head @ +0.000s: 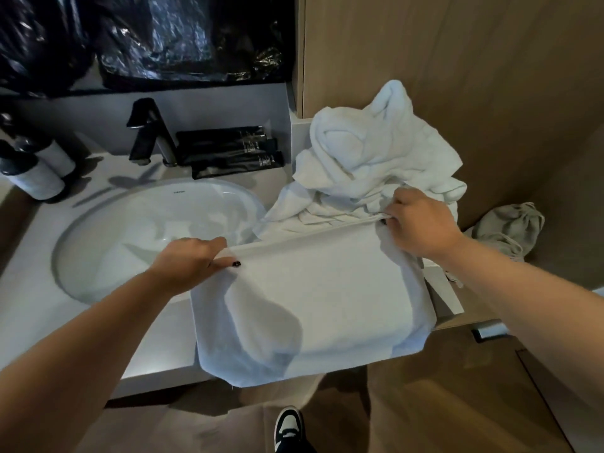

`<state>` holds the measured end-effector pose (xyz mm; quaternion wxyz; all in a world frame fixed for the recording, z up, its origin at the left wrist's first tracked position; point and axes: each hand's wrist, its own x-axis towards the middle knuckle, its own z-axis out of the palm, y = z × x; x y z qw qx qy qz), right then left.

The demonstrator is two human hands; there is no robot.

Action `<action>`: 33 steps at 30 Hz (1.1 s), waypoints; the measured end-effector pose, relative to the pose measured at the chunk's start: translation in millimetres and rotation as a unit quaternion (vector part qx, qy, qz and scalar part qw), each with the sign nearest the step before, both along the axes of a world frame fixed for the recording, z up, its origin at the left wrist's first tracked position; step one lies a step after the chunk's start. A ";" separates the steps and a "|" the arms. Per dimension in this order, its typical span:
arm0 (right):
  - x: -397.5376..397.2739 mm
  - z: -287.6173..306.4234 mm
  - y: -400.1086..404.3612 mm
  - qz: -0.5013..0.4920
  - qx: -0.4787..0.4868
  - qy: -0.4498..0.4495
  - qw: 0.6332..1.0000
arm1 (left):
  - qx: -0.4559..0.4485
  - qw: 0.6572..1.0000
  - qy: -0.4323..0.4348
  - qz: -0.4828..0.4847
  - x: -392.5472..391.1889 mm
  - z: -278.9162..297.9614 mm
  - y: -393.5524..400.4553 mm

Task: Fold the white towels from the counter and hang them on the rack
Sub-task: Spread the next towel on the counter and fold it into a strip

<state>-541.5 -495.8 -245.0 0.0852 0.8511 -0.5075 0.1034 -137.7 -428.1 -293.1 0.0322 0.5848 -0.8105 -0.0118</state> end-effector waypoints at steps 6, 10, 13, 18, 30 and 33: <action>16.7 65.4 -16.9 -0.013 -0.046 0.017 0.999 | -0.028 0.993 -0.078 0.081 10.9 67.0 -30.7; 33.3 98.1 -34.2 -0.100 -0.005 0.004 0.995 | -0.088 0.988 -0.080 0.095 13.2 100.7 -54.8; 46.2 114.1 -44.0 -0.172 0.026 -0.060 0.983 | -0.108 0.979 -0.098 0.144 6.6 119.8 -67.8; 56.8 116.7 -41.5 -0.219 0.023 -0.243 0.945 | -0.145 0.950 0.017 0.276 9.2 136.5 -70.8; 29.6 24.1 77.8 -0.264 0.259 -0.681 0.632 | -0.017 0.765 0.524 0.375 11.3 39.1 14.6; 37.3 -1.5 104.4 -0.337 0.262 -0.705 0.567 | -0.006 0.712 0.558 0.425 10.3 30.8 20.0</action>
